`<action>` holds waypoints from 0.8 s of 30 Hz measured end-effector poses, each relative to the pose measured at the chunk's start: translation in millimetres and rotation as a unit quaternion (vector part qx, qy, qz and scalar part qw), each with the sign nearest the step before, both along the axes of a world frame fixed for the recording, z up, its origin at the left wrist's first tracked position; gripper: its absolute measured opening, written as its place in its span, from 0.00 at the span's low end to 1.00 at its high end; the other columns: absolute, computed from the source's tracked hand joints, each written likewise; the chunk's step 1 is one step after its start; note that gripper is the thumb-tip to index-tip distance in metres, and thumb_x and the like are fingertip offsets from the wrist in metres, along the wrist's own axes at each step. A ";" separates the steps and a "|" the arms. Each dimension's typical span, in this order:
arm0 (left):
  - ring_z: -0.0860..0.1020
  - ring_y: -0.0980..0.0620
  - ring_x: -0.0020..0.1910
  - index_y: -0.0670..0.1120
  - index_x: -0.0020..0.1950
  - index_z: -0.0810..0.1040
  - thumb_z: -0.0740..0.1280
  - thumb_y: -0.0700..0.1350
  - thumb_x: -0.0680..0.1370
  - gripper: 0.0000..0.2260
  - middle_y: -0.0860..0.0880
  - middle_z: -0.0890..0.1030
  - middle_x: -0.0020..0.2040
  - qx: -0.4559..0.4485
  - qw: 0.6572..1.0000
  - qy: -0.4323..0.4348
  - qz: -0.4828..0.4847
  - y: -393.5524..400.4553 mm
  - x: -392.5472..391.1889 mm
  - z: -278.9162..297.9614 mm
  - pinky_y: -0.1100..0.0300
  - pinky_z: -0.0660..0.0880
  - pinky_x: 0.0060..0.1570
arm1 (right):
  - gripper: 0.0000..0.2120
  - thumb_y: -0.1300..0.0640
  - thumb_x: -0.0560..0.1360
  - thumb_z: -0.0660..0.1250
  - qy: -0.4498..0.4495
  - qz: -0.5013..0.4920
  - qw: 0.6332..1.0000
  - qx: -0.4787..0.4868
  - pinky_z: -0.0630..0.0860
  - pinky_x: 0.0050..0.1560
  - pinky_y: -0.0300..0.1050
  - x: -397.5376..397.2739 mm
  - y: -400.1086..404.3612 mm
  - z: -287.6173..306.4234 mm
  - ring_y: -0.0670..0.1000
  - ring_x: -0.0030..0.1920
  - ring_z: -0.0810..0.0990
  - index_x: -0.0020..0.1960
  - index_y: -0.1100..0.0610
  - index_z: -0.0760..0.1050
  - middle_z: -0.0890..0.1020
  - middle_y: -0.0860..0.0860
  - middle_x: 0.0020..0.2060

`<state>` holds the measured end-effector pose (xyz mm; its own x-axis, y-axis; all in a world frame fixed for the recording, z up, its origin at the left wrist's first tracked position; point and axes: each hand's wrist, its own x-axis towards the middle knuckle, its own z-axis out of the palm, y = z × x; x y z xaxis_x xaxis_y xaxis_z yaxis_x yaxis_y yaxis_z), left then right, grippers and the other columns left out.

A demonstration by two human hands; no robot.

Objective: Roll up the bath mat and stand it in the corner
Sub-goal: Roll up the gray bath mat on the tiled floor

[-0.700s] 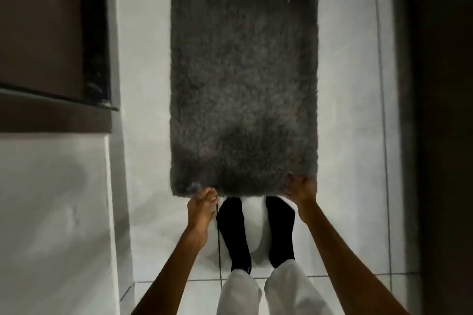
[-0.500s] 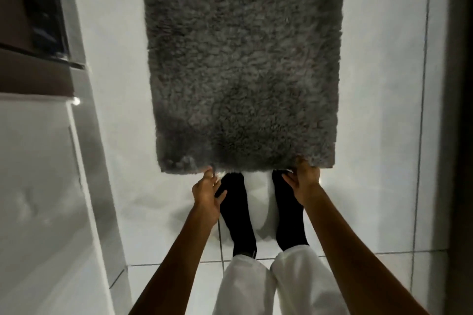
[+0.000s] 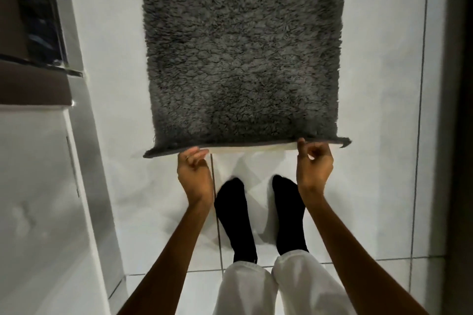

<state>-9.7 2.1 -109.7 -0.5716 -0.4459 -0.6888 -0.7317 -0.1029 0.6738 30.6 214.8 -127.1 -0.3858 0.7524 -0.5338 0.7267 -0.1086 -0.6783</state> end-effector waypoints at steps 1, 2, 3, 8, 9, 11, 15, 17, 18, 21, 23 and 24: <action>0.81 0.49 0.55 0.46 0.55 0.78 0.59 0.28 0.79 0.15 0.42 0.81 0.56 -0.046 0.994 0.017 -0.099 -1.3 -6.2 0.5 0.60 0.76 0.60 | 0.08 0.55 0.78 0.71 0.010 0.071 0.997 0.027 0.81 0.49 0.46 -6.9 3.2 2.2 0.54 0.49 0.82 0.43 0.56 0.76 0.81 0.52 0.44; 0.80 0.47 0.59 0.44 0.61 0.79 0.61 0.29 0.79 0.16 0.43 0.81 0.61 -0.104 0.973 0.033 -0.203 -2.5 -12.0 -2.3 0.61 0.76 0.61 | 0.05 0.56 0.78 0.71 0.014 0.161 0.985 0.065 0.81 0.51 0.47 -13.2 6.8 1.2 0.54 0.52 0.81 0.47 0.56 0.77 0.81 0.53 0.49; 0.78 0.46 0.64 0.43 0.66 0.78 0.64 0.31 0.78 0.18 0.44 0.80 0.65 -0.162 0.938 0.052 -0.301 -3.9 -18.2 -7.2 0.57 0.75 0.64 | 0.04 0.56 0.77 0.71 0.009 0.256 0.961 0.109 0.80 0.54 0.49 -19.0 9.9 -1.6 0.56 0.55 0.80 0.51 0.56 0.78 0.80 0.54 0.54; 0.63 0.45 0.78 0.48 0.82 0.60 0.70 0.47 0.78 0.34 0.46 0.65 0.80 -0.365 0.670 0.028 -0.646 -13.6 -42.4 -32.9 0.37 0.54 0.79 | 0.28 0.57 0.72 0.76 -0.131 0.544 0.787 0.259 0.72 0.66 0.57 -32.9 15.5 -26.6 0.62 0.68 0.71 0.70 0.57 0.70 0.73 0.59 0.69; 0.62 0.45 0.79 0.48 0.82 0.59 0.71 0.47 0.78 0.35 0.46 0.64 0.81 -0.385 0.635 0.019 -0.669 -15.3 -45.4 -36.7 0.34 0.51 0.79 | 0.30 0.58 0.73 0.75 -0.159 0.560 0.762 0.284 0.71 0.66 0.57 -32.4 14.2 -32.2 0.61 0.68 0.71 0.71 0.57 0.68 0.72 0.58 0.70; 0.63 0.44 0.79 0.47 0.81 0.61 0.71 0.47 0.78 0.34 0.45 0.66 0.80 -0.413 0.599 0.021 -0.686 -15.4 -52.3 -42.9 0.33 0.49 0.79 | 0.27 0.61 0.74 0.72 -0.182 0.558 0.742 0.325 0.70 0.67 0.57 -32.2 13.2 -42.6 0.61 0.67 0.72 0.71 0.56 0.67 0.73 0.57 0.69; 0.73 0.43 0.70 0.47 0.71 0.74 0.70 0.41 0.78 0.21 0.45 0.78 0.69 -0.373 0.639 0.077 -0.668 -18.5 -83.4 -47.2 0.37 0.55 0.78 | 0.19 0.60 0.78 0.66 -0.141 0.549 0.738 0.367 0.67 0.67 0.59 -37.6 25.2 -51.8 0.60 0.62 0.74 0.68 0.53 0.69 0.76 0.55 0.64; 0.75 0.43 0.69 0.47 0.71 0.75 0.69 0.43 0.80 0.19 0.44 0.81 0.67 -0.331 0.670 0.087 -0.658 -25.6 -105.8 -45.9 0.41 0.58 0.76 | 0.18 0.57 0.80 0.61 -0.105 0.555 0.733 0.379 0.65 0.68 0.60 -45.9 36.2 -52.8 0.60 0.62 0.74 0.70 0.53 0.69 0.77 0.55 0.64; 0.75 0.43 0.69 0.48 0.72 0.73 0.67 0.45 0.81 0.19 0.43 0.81 0.67 -0.320 0.681 0.084 -0.653 -27.1 -118.9 -45.1 0.42 0.58 0.76 | 0.18 0.56 0.81 0.61 -0.090 0.563 0.727 0.384 0.65 0.69 0.61 -56.3 42.2 -52.2 0.61 0.61 0.74 0.71 0.53 0.69 0.78 0.55 0.63; 0.73 0.40 0.70 0.47 0.78 0.64 0.64 0.46 0.83 0.23 0.39 0.77 0.70 -0.340 0.677 0.067 -0.649 -21.0 -141.1 -42.4 0.41 0.57 0.78 | 0.23 0.58 0.80 0.65 -0.112 0.603 0.697 0.372 0.62 0.72 0.67 -96.2 57.6 -51.4 0.62 0.62 0.73 0.74 0.53 0.67 0.77 0.57 0.62; 0.67 0.40 0.76 0.44 0.81 0.60 0.63 0.41 0.83 0.27 0.39 0.69 0.77 -0.384 0.652 0.099 -0.647 -6.4 -138.6 -39.2 0.36 0.55 0.79 | 0.29 0.59 0.78 0.68 -0.145 0.624 0.686 0.344 0.57 0.75 0.71 -126.6 64.6 -52.0 0.64 0.68 0.70 0.77 0.53 0.64 0.73 0.60 0.67; 0.64 0.39 0.79 0.43 0.82 0.58 0.64 0.38 0.82 0.29 0.38 0.65 0.80 -0.396 0.637 0.126 -0.650 2.9 -132.9 -37.4 0.34 0.55 0.79 | 0.30 0.59 0.78 0.68 -0.154 0.625 0.689 0.333 0.56 0.76 0.72 -141.2 66.3 -51.1 0.65 0.70 0.68 0.78 0.53 0.62 0.71 0.61 0.70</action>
<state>-142.7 5.0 -147.0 -0.8602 0.3653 -0.3558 0.2885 0.9240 0.2511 -110.6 281.1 -178.3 -0.9003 0.0513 -0.4322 0.0895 0.9936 -0.0685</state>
